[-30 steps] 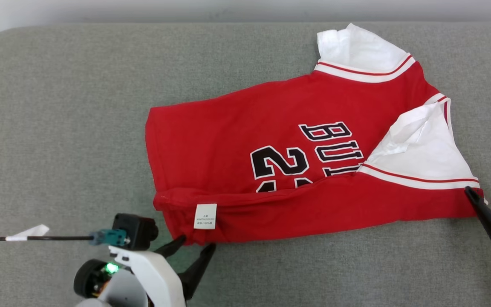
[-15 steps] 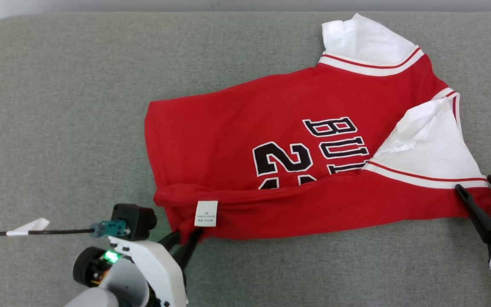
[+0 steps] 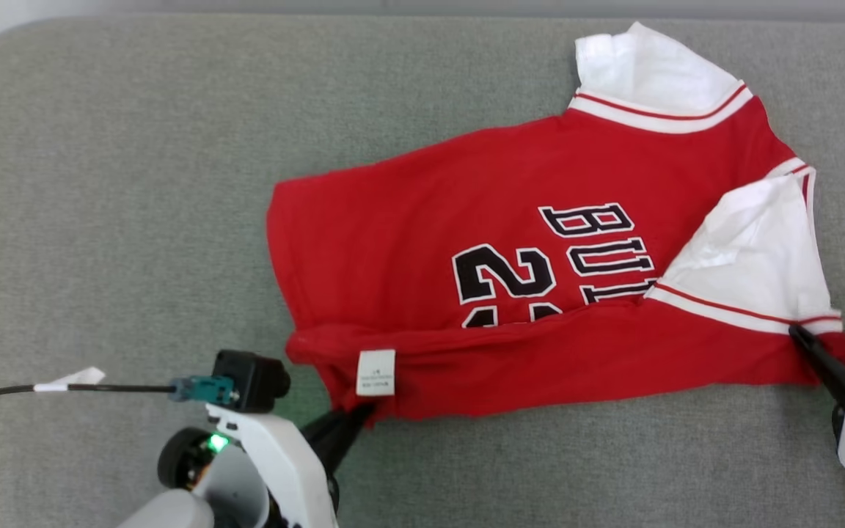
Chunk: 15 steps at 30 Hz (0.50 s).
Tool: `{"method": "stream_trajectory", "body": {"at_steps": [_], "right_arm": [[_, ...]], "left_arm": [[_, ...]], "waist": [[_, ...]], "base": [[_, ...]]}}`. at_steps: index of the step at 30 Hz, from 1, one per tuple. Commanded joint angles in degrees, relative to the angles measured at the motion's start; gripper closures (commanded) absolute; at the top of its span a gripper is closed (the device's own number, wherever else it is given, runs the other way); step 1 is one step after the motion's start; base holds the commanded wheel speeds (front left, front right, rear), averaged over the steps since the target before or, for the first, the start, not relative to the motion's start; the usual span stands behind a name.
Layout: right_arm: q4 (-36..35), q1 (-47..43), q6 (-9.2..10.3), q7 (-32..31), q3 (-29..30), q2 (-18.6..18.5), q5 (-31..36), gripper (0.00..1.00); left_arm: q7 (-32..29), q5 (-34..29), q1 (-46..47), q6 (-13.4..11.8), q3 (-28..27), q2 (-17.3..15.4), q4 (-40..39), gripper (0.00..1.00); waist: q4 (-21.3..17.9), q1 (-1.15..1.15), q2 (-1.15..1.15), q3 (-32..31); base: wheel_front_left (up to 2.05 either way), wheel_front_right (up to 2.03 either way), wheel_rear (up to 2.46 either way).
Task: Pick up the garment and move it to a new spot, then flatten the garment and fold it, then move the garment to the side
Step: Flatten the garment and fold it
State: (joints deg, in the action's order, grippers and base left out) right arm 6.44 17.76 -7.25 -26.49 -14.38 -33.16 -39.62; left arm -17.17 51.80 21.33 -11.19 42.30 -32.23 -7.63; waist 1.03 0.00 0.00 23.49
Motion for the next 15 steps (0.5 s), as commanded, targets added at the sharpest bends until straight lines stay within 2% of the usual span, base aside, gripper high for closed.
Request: {"method": "stream_trajectory", "body": {"at_steps": [1,6,9,12,13,14,15], "right_arm": [[0.9,-3.4,-0.34,-1.7,-1.5,-1.2,-1.6,1.00],[-4.2,-8.5,-0.15,-2.0,1.0,-7.0,-8.0,1.00],[-8.2,-14.6,-0.15,-3.3,3.6,-10.3,-11.8,1.00],[-11.7,-20.6,-0.15,-5.0,5.7,-11.9,-14.3,1.00],[-12.5,-22.1,-0.15,-5.3,6.2,-11.8,-15.0,0.91],[-13.1,-23.4,-0.15,-5.7,6.7,-11.5,-15.3,0.76],[-13.4,-24.3,-0.15,-5.9,6.8,-10.9,-15.2,0.57]], "left_arm": [[-1.0,1.7,-1.8,0.8,0.5,-0.5,0.3,1.00],[-2.1,5.8,-4.2,3.8,-0.6,-3.4,-2.0,1.00],[-3.0,7.7,-6.1,4.4,-1.3,-5.7,-3.6,1.00],[-3.7,9.2,-8.4,4.5,-1.6,-7.7,-4.9,1.00],[-3.9,9.4,-9.1,4.5,-1.3,-8.1,-5.2,1.00],[-4.1,9.7,-10.0,4.4,-1.1,-8.3,-5.4,1.00],[-4.2,9.8,-10.6,4.4,-0.8,-8.5,-5.5,1.00]], "waist": [[0.3,0.00,0.00,-1.3],[0.5,0.00,0.00,-4.9],[0.4,0.00,0.00,-6.7],[-0.2,0.00,0.00,-7.5],[-0.5,0.00,0.00,-7.6],[-0.7,0.00,0.00,-7.7],[-0.9,0.00,0.00,-7.8]], "base": [[0.00,0.00,0.00],[0.00,0.00,0.00],[0.00,0.00,0.00],[0.00,0.00,0.00],[0.00,0.00,0.00],[0.00,0.00,0.00],[0.00,0.00,0.00]]}}
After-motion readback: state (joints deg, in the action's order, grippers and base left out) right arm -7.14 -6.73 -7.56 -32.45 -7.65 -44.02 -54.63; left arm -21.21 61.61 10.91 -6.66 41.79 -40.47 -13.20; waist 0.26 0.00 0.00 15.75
